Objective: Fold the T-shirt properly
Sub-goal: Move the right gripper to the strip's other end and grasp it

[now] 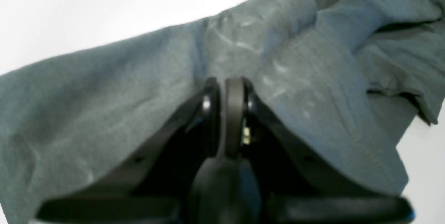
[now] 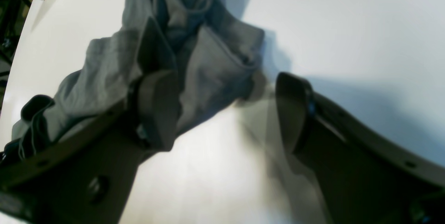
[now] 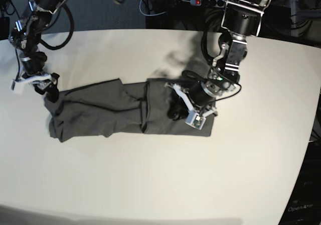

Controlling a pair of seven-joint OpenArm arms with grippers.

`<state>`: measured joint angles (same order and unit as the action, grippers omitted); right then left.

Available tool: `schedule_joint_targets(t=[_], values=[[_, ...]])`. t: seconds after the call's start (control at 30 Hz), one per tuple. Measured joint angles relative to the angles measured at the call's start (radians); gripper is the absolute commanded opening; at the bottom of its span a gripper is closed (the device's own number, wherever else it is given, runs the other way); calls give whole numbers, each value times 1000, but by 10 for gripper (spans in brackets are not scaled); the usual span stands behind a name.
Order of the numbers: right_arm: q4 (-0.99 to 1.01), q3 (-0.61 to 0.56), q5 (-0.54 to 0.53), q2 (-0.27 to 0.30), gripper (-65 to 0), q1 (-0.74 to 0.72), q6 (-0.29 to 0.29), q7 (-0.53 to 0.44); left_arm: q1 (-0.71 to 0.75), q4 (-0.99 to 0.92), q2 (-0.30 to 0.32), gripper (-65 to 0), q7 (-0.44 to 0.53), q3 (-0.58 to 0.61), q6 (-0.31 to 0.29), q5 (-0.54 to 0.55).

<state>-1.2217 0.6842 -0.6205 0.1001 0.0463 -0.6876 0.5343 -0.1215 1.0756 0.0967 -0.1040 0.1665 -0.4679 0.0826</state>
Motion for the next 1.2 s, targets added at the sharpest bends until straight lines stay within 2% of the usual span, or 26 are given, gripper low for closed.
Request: schedule_joint_targets(t=[0.13, 0.4, 0.77, 1.2], values=[[0, 0, 0, 13, -222, -32, 3, 79, 0, 0, 0, -603, 0, 1, 0, 0], [1, -1, 0, 13, -221, -61, 2, 151, 0, 0, 0, -603, 0, 2, 0, 0], [1, -111, 0, 14, -221, -77, 0, 166, 0, 0, 0, -603, 0, 2, 0, 0], [2, -114, 4, 35, -221, -96, 0, 174, 10, 1, 0, -603, 11, 2, 0, 3]])
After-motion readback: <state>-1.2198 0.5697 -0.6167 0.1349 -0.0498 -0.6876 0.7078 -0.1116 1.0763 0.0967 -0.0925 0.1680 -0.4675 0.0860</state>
